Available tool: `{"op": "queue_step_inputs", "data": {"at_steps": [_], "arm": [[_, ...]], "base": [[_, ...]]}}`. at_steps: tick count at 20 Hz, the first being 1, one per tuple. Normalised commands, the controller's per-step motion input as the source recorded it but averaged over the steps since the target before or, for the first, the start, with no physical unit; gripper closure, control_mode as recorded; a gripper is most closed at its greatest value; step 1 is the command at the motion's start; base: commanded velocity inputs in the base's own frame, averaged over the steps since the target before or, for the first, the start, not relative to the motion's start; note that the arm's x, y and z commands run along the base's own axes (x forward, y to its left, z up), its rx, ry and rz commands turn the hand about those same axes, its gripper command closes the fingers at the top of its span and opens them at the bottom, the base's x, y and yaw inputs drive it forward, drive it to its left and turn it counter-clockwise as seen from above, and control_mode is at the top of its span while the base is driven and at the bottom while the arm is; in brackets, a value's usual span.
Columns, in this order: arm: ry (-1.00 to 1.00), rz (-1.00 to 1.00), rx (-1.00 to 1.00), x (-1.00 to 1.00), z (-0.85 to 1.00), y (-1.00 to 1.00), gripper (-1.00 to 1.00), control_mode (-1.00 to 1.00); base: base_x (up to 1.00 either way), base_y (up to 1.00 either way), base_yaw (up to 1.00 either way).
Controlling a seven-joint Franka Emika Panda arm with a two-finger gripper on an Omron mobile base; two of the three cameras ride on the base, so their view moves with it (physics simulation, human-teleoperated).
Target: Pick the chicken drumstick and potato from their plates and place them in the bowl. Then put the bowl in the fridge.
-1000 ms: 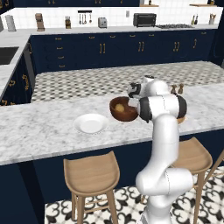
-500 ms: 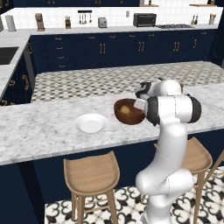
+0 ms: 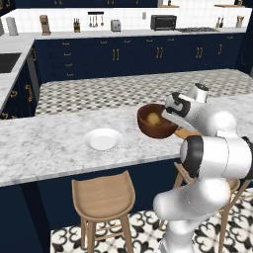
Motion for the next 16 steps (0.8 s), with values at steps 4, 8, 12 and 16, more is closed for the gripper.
{"op": "queue_step_inputs", "data": {"at_steps": [4, 8, 12, 16], "arm": [[0.05, -0.15, 0.01, -1.00, 0.65, 0.18, 1.00, -1.00], [0.01, -0.13, 0.00, -1.00, 0.36, 0.32, 1.00, -1.00], [0.00, -0.22, 0.00, -1.00, 0.13, 0.15, 1.00, -1.00], [0.00, -0.42, 0.00, -0.98, 0.02, 0.21, 1.00, -1.00]], "base": [[0.00, 0.00, 0.00], [0.00, 0.00, 0.00], [0.00, 0.00, 0.00], [0.00, 0.00, 0.00]]}}
